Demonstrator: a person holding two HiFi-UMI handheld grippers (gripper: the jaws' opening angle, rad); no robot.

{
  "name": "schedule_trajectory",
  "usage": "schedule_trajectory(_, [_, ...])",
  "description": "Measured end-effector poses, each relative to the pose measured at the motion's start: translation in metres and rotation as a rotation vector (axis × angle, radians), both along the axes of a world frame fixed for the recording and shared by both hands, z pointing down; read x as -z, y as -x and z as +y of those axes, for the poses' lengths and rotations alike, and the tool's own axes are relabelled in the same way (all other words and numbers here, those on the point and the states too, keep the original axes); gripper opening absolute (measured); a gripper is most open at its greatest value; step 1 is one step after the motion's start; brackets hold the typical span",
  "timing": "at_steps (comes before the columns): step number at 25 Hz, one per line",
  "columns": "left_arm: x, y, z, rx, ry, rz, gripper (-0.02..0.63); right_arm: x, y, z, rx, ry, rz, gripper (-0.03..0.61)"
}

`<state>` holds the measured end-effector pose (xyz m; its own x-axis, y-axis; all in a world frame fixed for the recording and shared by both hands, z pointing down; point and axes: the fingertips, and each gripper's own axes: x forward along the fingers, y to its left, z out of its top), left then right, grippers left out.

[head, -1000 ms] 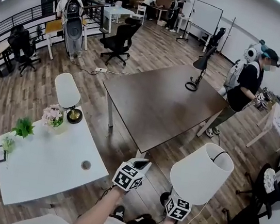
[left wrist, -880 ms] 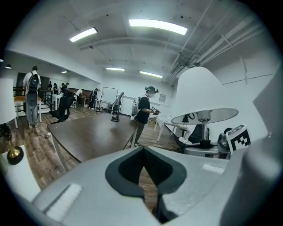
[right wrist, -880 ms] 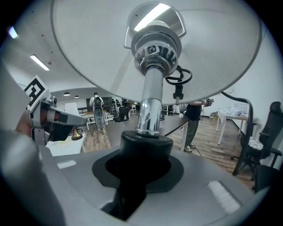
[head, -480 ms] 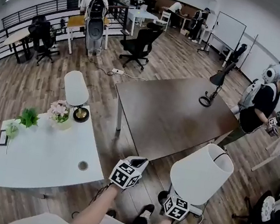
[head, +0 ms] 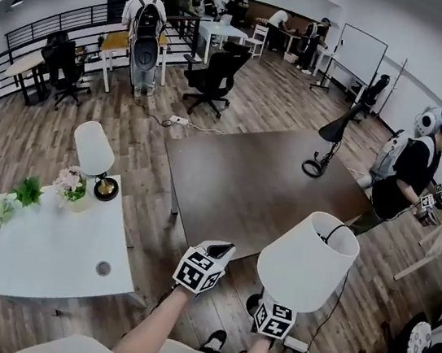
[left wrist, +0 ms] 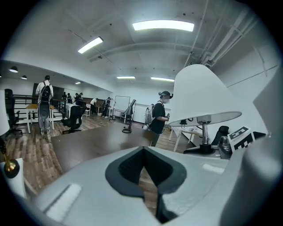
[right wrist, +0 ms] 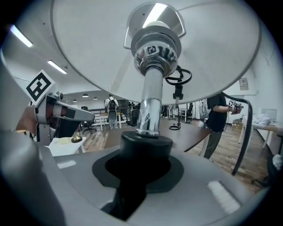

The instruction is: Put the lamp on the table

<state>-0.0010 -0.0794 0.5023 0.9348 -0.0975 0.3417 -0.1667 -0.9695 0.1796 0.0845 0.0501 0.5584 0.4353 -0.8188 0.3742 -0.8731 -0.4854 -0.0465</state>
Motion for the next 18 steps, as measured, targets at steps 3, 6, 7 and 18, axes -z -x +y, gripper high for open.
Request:
schedule_trajectory(3, [0.003,-0.032,0.007,-0.015,-0.016,0.002,0.000,0.005,-0.031,0.001,0.002,0.005,0.019,0.107])
schedule_trajectory(6, [0.008,-0.057,0.015,-0.021,-0.033,0.003,0.000,0.007,-0.055,0.006,0.007,0.014,0.024,0.107])
schedule_trajectory(7, [0.009,-0.063,0.016,-0.018,-0.036,0.005,0.000,0.007,-0.061,0.006,0.011,0.015,0.023,0.107])
schedule_trajectory(18, [-0.008,-0.107,0.021,0.060,-0.032,-0.046,0.000,-0.025,-0.110,0.017,0.065,0.038,-0.037,0.106])
